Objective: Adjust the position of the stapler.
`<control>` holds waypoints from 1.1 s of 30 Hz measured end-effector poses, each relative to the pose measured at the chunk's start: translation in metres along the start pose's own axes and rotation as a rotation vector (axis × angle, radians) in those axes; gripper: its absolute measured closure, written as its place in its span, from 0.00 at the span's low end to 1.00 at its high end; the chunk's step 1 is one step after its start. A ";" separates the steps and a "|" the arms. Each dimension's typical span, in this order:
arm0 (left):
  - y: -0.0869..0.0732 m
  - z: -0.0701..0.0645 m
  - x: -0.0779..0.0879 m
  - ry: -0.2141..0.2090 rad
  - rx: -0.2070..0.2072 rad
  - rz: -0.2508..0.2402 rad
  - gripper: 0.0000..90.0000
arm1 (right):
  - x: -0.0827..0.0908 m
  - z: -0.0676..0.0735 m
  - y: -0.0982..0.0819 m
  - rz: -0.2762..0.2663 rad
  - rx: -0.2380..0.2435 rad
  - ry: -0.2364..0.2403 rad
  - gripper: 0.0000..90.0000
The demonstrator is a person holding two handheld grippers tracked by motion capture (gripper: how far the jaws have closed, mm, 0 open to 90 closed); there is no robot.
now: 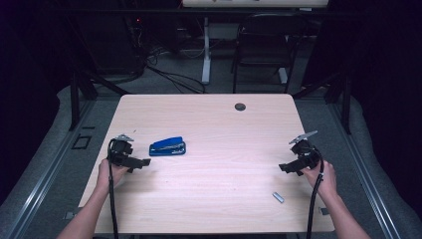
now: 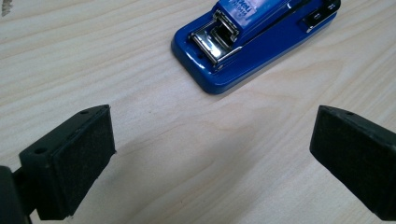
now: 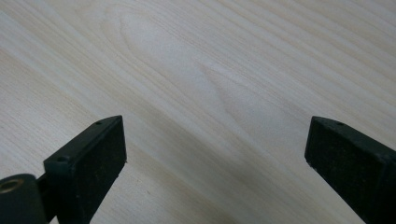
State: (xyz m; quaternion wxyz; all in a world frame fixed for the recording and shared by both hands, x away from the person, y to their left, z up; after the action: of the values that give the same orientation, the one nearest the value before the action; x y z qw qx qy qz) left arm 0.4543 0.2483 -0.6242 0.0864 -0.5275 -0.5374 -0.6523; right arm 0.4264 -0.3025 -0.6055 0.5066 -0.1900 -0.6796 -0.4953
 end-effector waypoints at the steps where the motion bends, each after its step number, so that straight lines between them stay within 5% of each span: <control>1: 0.001 -0.001 0.000 -0.003 -0.006 0.000 0.00 | 0.000 0.001 0.000 0.001 0.000 0.009 0.06; 10: 0.003 -0.003 0.001 -0.022 -0.013 -0.007 0.00 | 0.000 0.002 0.001 0.009 0.005 0.005 0.06; 27: 0.032 -0.018 -0.006 -0.088 -0.084 -0.053 0.00 | -0.001 0.006 0.001 0.005 0.004 0.033 0.04; 33: 0.040 -0.017 -0.008 -0.109 -0.076 -0.075 0.00 | -0.002 0.006 0.001 0.011 -0.003 0.045 0.04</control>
State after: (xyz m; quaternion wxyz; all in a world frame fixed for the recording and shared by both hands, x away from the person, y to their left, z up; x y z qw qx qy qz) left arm 0.4751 0.2150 -0.6032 0.0122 -0.5447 -0.5356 -0.6452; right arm 0.4249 -0.2965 -0.6071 0.5242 -0.1835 -0.6663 -0.4976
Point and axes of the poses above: each handheld gripper's, and its own axes: x roughly backward along the jaws, y roughly out of its top, z roughly to its left, the point moved 8 cm from there along -x, roughly forward along the jaws, and after that the axes turned 3 degrees about -x, right-handed, at the moved point
